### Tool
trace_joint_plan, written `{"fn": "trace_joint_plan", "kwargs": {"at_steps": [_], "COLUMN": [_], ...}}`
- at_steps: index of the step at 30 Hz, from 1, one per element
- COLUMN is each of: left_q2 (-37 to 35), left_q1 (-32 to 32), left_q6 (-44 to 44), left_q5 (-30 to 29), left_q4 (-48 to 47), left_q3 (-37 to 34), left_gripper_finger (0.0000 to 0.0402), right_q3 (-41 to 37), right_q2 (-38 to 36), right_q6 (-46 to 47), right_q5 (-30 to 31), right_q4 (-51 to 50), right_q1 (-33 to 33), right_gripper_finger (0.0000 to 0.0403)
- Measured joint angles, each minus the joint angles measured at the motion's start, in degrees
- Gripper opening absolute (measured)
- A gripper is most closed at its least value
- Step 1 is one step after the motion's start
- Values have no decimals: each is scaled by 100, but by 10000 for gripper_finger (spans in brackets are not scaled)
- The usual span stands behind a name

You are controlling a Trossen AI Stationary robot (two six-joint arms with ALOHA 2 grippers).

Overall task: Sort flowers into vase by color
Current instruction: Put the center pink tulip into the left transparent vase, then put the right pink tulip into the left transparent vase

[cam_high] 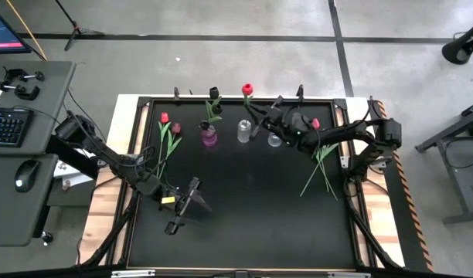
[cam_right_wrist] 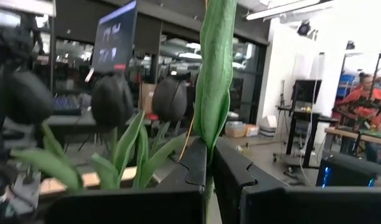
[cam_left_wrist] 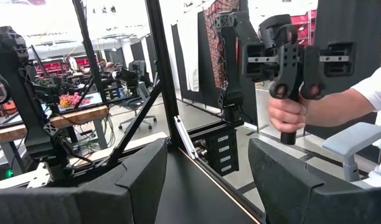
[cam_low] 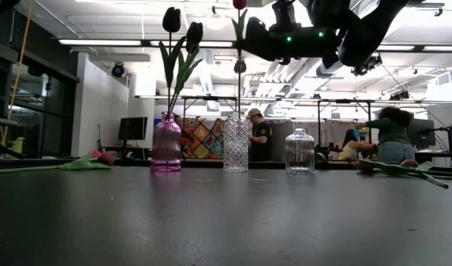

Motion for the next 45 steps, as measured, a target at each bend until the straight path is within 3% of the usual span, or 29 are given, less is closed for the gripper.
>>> {"fn": "trace_joint_plan", "kwargs": {"at_steps": [5,11,21,27,36,45], "left_q2": [0,0,0,0,0,0], "left_q1": [0,0,0,0,0,0], "left_q6": [-2,-1,-2,-7,-9,-7], "left_q5": [1,1,0,1,2,2], "left_q4": [-10,-16,-21,-30,-63,-58], "left_q3": [0,0,0,0,0,0], "left_gripper_finger": [213,213,213,213,213,213], "right_q3": [0,-1,-1,-1,-1,-1], "right_q2": [0,0,0,-127,-1106,-1870], "right_q6": [-2,-164,255,-8,690,1768], "right_q5": [23,622,667,1200,1357,801], "right_q4": [-383,-645,-983,-1606,-4292,-6923], "right_q1": [92,185,249,427,647,669], "right_gripper_finger": [0,21,205,287,298,298]}}
